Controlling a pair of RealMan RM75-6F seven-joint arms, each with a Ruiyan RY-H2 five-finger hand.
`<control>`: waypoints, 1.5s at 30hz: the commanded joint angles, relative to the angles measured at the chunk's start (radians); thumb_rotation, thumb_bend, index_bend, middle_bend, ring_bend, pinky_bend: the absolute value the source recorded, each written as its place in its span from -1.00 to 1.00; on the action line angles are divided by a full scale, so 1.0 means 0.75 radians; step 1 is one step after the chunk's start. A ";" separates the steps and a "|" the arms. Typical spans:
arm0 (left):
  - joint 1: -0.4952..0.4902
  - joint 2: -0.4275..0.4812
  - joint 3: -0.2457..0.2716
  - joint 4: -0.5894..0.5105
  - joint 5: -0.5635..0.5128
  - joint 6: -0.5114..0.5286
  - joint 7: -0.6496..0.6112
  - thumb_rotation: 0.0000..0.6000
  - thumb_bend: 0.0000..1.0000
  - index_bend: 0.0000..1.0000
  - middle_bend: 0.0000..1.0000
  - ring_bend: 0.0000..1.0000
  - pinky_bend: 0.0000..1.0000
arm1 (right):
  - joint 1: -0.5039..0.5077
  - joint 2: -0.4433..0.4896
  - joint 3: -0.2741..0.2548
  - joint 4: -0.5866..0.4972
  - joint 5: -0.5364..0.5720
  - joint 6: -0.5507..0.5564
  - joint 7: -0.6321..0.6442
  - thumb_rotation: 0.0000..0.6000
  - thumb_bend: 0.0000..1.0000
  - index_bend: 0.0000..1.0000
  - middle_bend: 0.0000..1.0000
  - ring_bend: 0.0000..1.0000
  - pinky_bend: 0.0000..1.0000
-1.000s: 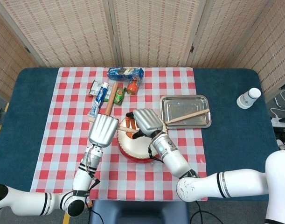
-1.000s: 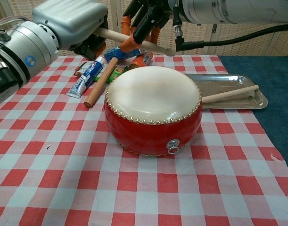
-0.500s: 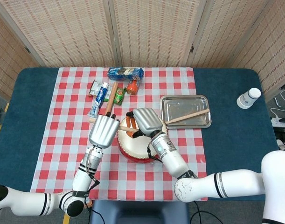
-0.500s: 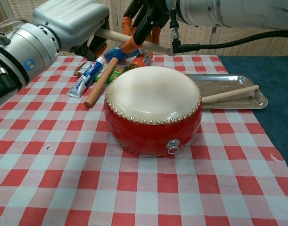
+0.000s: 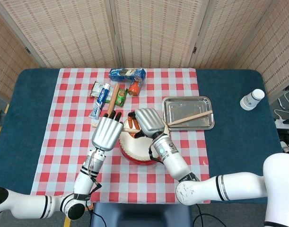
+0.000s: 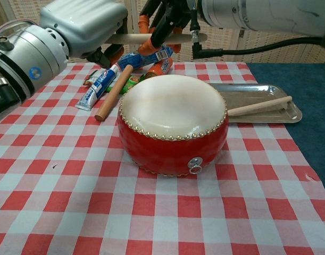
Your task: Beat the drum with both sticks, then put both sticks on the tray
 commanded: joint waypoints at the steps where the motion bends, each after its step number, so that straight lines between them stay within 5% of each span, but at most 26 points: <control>1: 0.001 0.001 -0.001 0.003 0.002 -0.002 0.003 1.00 0.45 -0.51 -0.27 -0.36 0.22 | -0.005 -0.003 0.000 0.004 -0.006 0.001 -0.001 1.00 -0.40 0.85 0.55 0.43 0.29; 14: 0.006 0.002 -0.010 0.009 0.004 -0.008 0.013 1.00 0.45 -0.60 -0.33 -0.44 0.11 | -0.026 -0.013 0.000 0.010 -0.056 0.000 0.001 1.00 -0.39 0.94 0.57 0.46 0.32; 26: 0.019 0.030 -0.040 -0.023 -0.059 -0.028 -0.016 1.00 0.43 -0.92 -0.53 -0.63 -0.17 | -0.084 0.009 -0.002 0.003 -0.128 0.001 0.040 1.00 -0.39 1.00 0.59 0.50 0.35; 45: 0.050 0.083 -0.103 -0.036 -0.148 -0.042 -0.179 1.00 -0.29 -1.00 -0.92 -0.93 -0.43 | -0.171 0.133 -0.033 -0.058 -0.149 -0.031 0.047 1.00 -0.39 1.00 0.59 0.51 0.35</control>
